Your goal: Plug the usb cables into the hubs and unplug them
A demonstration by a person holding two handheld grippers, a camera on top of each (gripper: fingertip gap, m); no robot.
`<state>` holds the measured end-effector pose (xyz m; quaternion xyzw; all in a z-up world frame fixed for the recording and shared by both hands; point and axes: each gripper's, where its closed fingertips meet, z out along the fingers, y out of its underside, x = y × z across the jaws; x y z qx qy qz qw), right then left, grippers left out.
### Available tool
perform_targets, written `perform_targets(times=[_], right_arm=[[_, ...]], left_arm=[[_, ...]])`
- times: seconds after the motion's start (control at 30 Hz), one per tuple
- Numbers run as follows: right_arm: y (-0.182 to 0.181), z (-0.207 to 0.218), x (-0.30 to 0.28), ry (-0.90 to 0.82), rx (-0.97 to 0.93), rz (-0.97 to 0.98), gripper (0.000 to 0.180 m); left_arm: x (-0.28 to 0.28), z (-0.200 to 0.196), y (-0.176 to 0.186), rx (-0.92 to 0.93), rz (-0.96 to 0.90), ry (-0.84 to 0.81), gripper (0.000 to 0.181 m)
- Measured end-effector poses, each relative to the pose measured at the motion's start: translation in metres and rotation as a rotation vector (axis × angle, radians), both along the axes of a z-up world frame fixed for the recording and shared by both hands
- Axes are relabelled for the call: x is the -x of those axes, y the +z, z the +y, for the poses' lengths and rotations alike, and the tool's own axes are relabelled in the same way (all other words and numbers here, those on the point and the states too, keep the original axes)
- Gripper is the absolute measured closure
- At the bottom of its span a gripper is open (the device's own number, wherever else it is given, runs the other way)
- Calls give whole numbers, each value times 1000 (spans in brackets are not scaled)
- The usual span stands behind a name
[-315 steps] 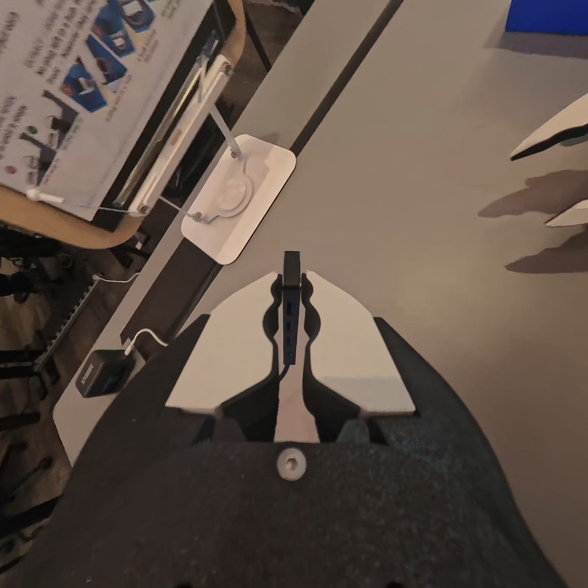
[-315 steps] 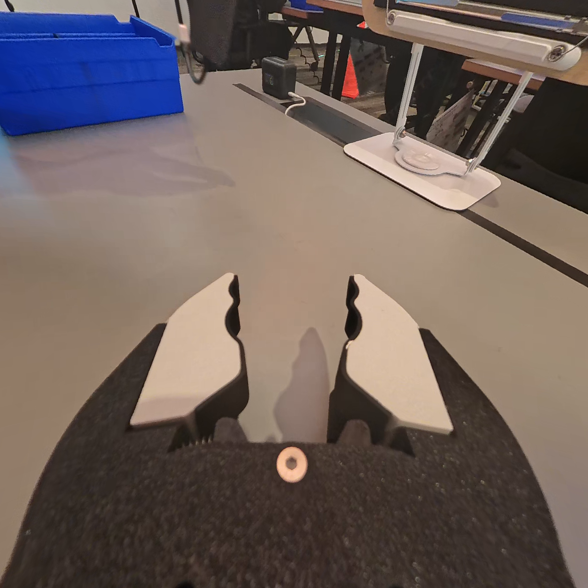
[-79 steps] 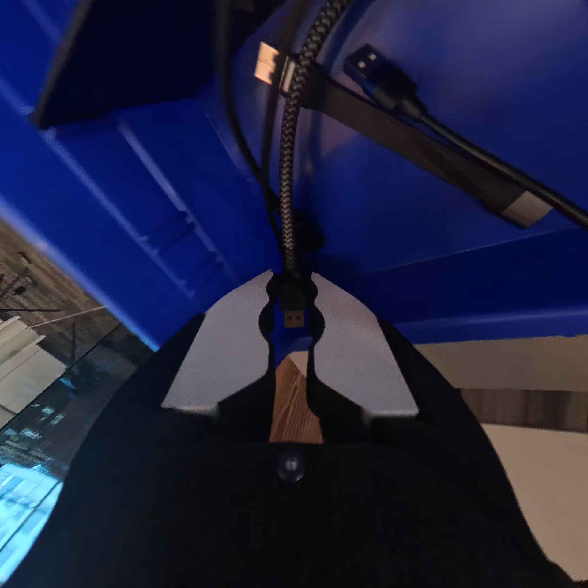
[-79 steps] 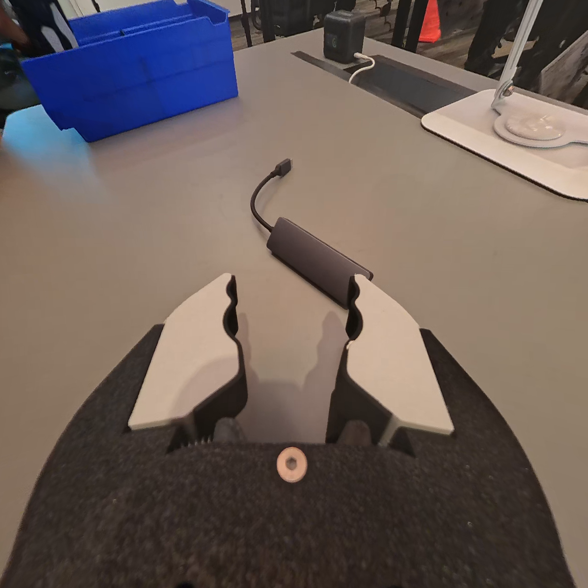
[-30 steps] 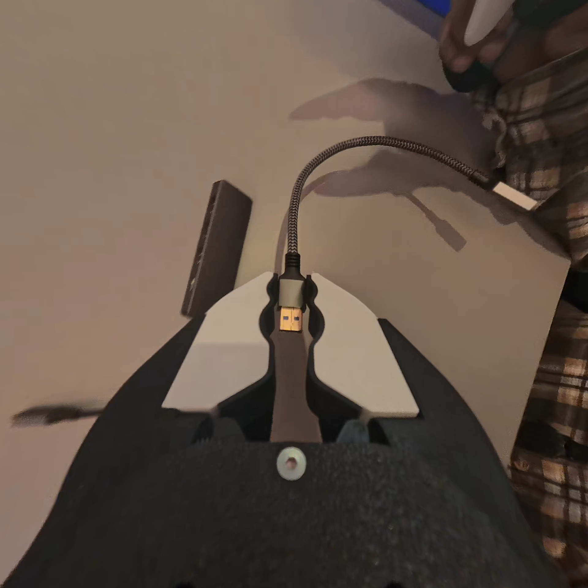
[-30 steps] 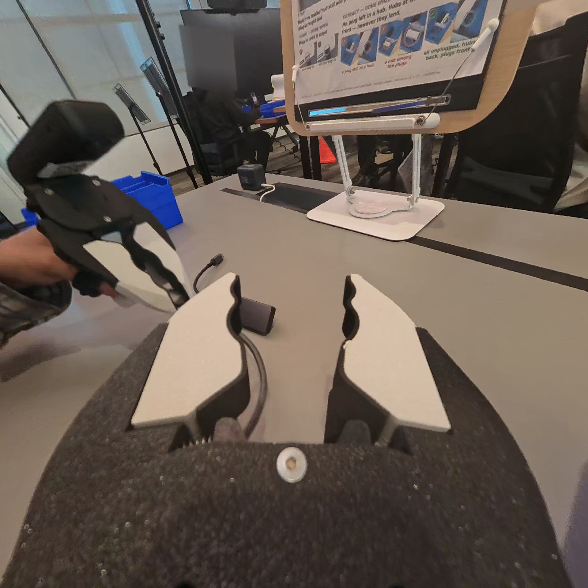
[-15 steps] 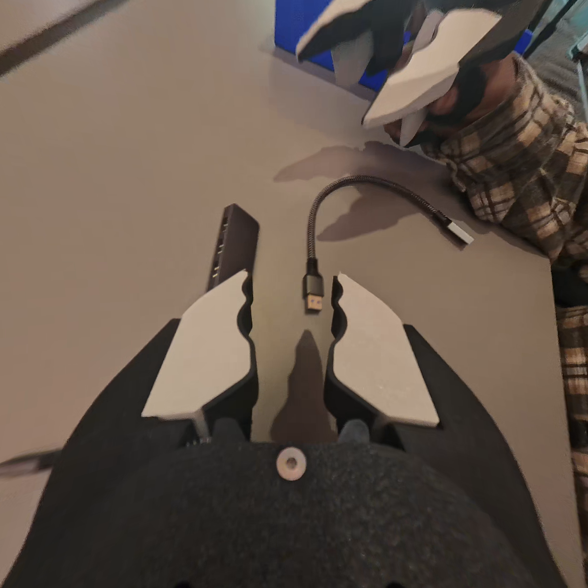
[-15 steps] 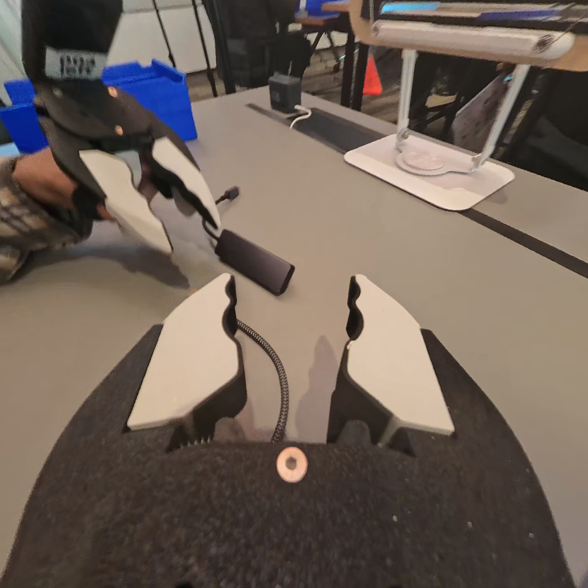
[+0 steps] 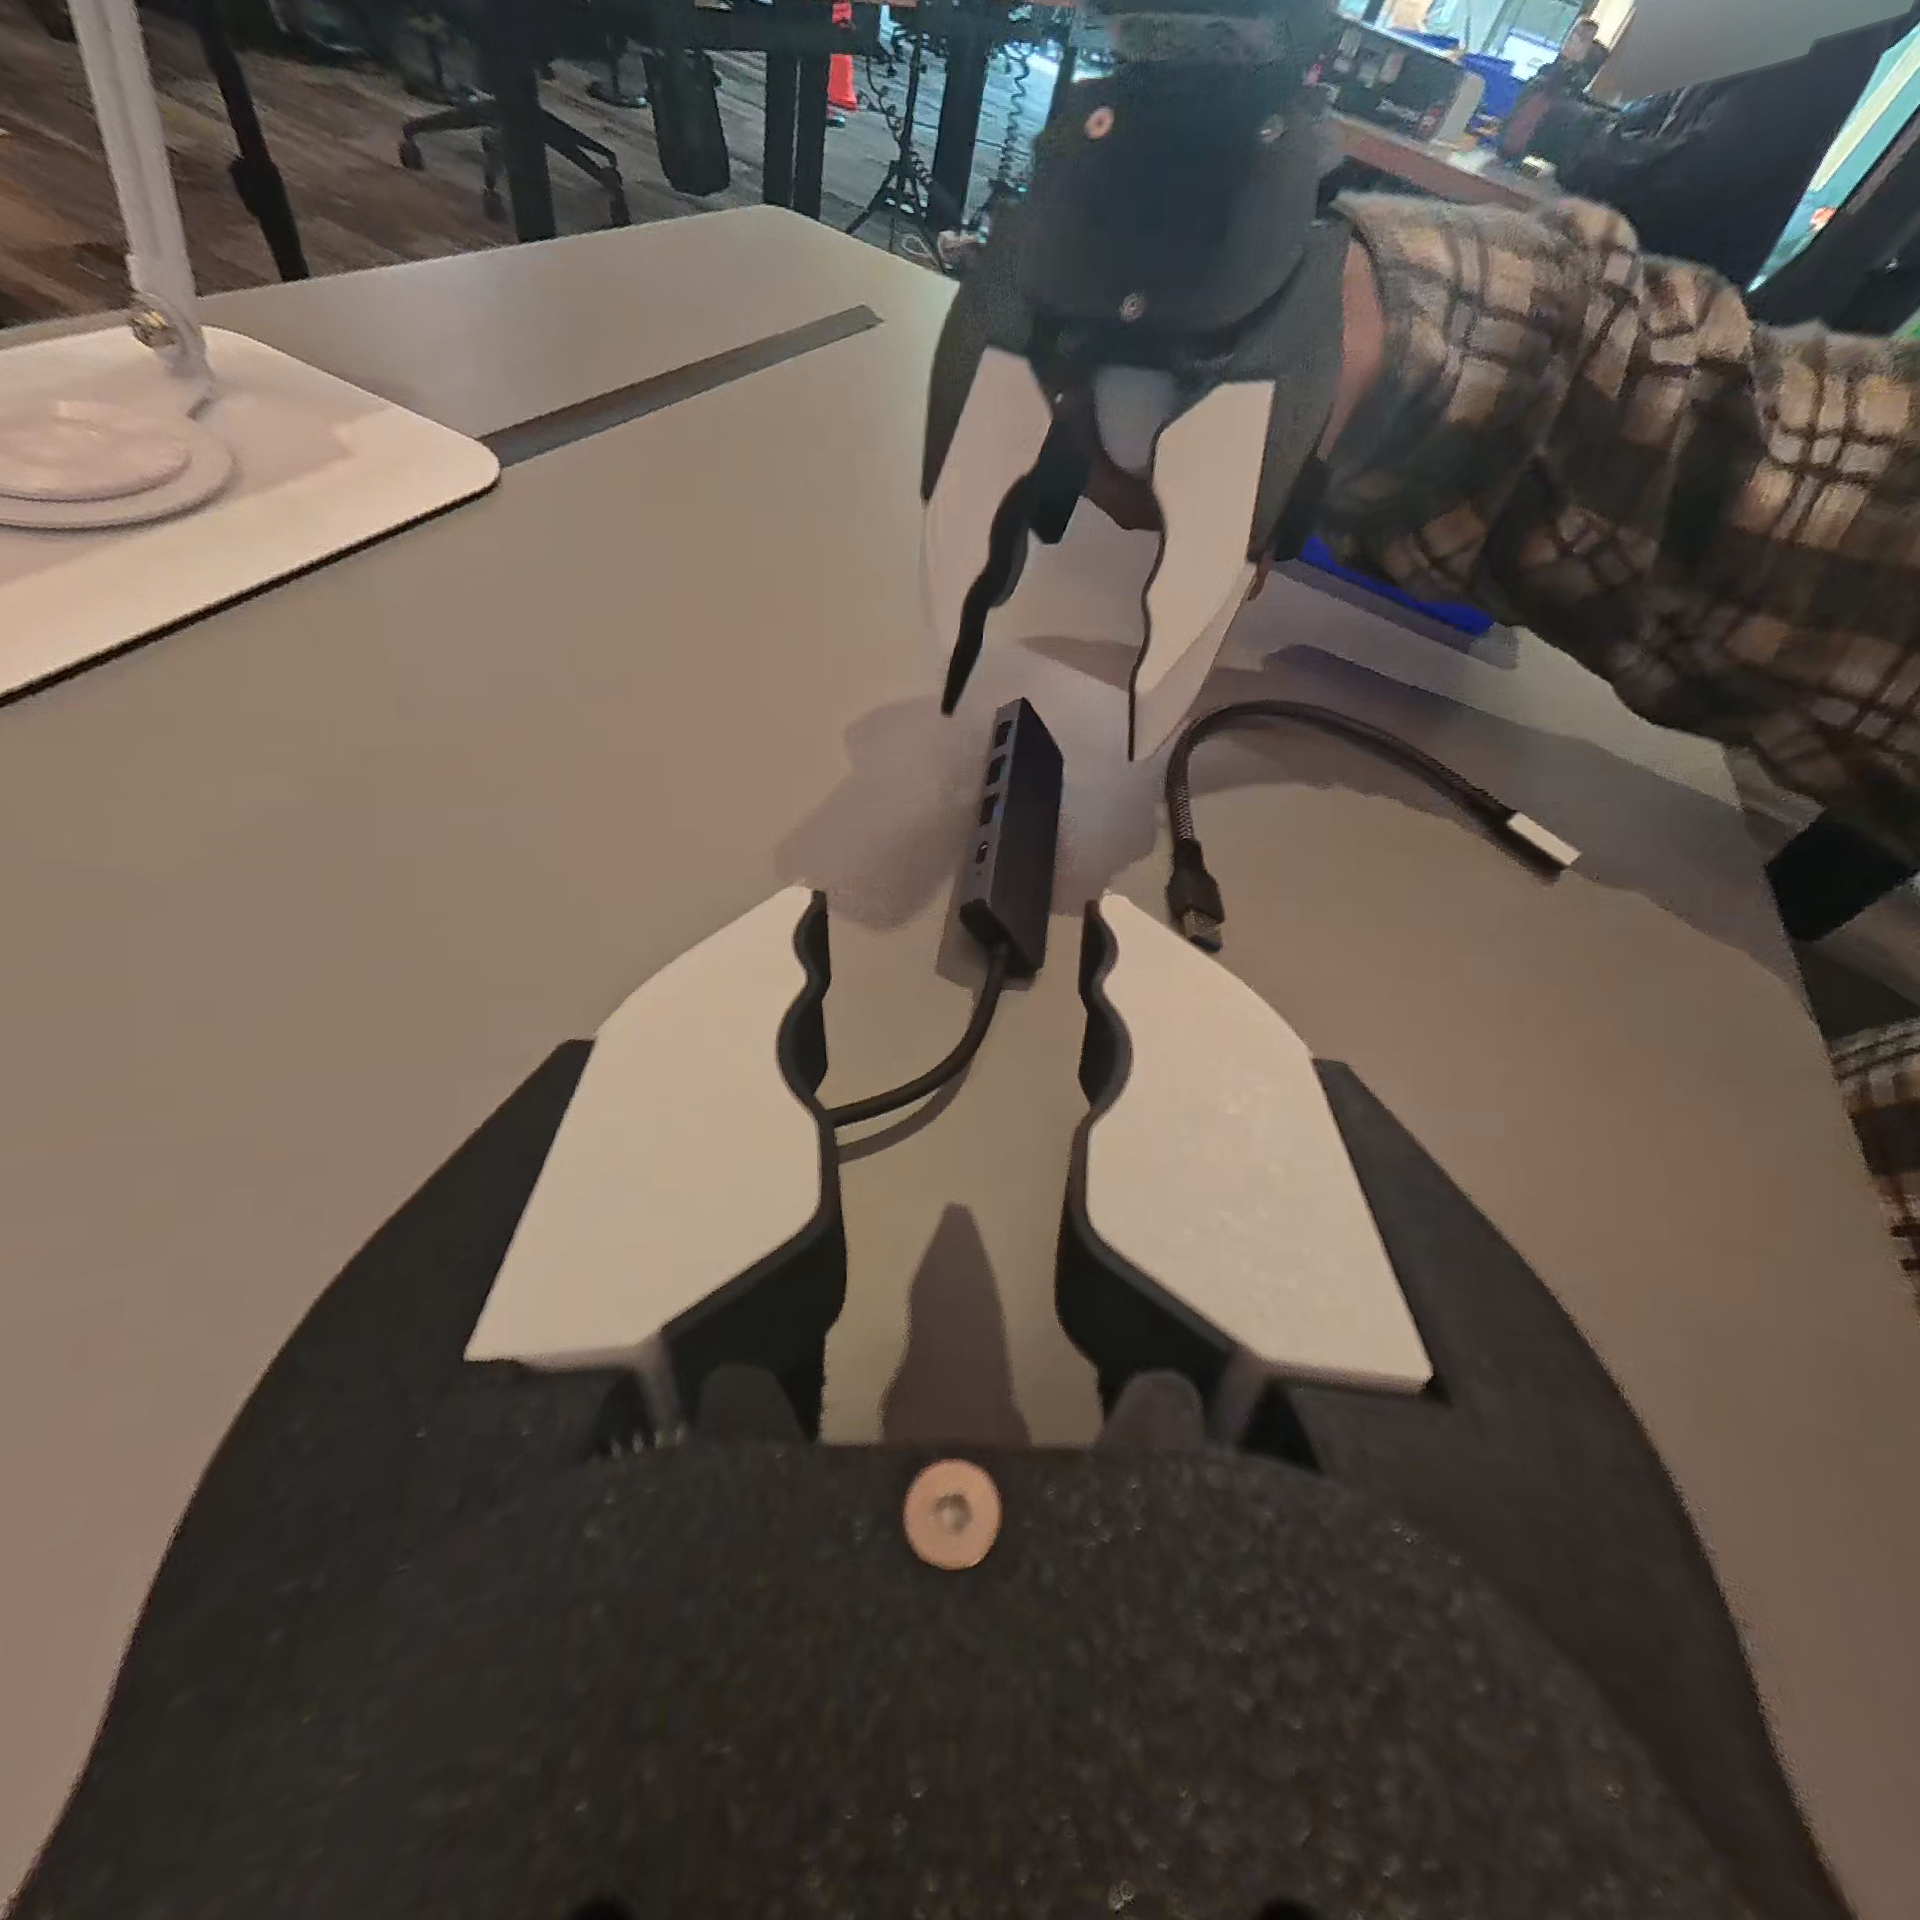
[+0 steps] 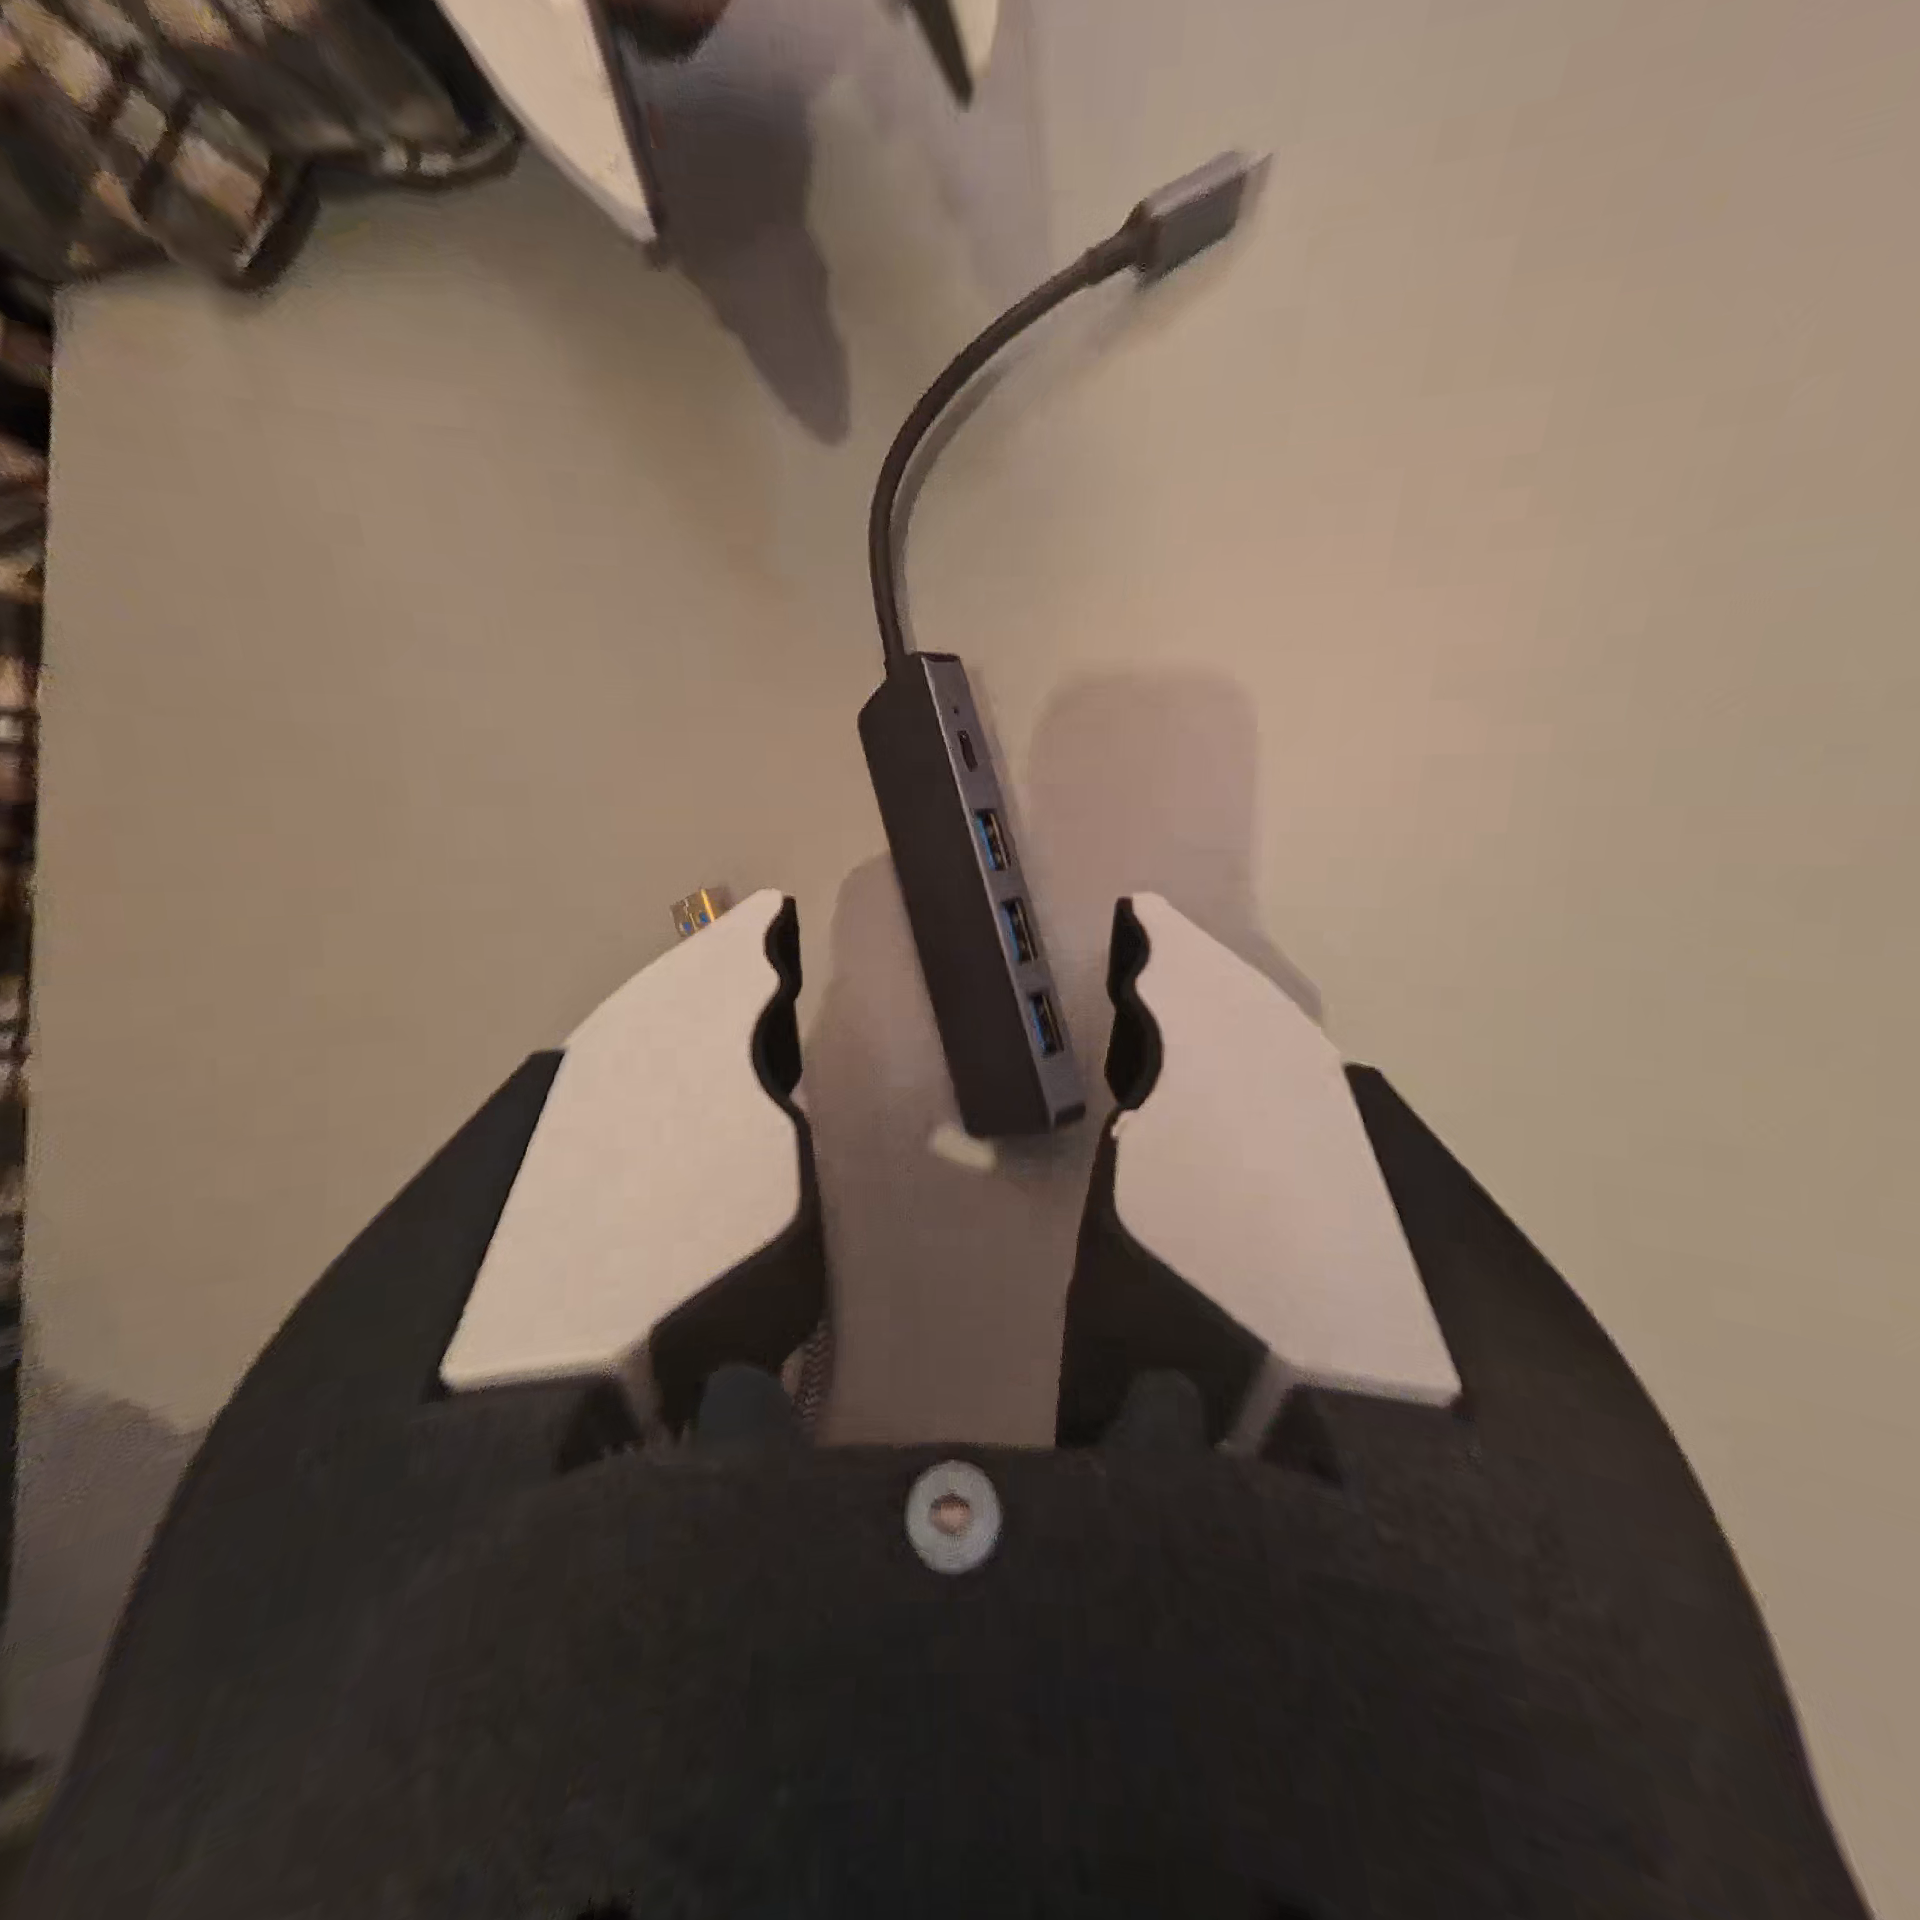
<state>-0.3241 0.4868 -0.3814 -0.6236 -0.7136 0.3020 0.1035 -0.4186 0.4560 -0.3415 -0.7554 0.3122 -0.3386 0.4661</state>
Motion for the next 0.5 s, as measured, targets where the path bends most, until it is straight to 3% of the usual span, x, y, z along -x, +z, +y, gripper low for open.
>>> perform_targets(times=[0.17, 0.3, 0.5], right_arm=[[-32, -14, 2, 178, 86, -260, 133], [-36, -18, 2, 208, 103, -330, 166], [-26, -17, 8, 100, 126, -207, 169]], left_arm=[[8, 4, 3, -7, -19, 27, 137], [15, 7, 10, -34, -24, 59, 138], [15, 6, 17, -41, -66, 63, 139]])
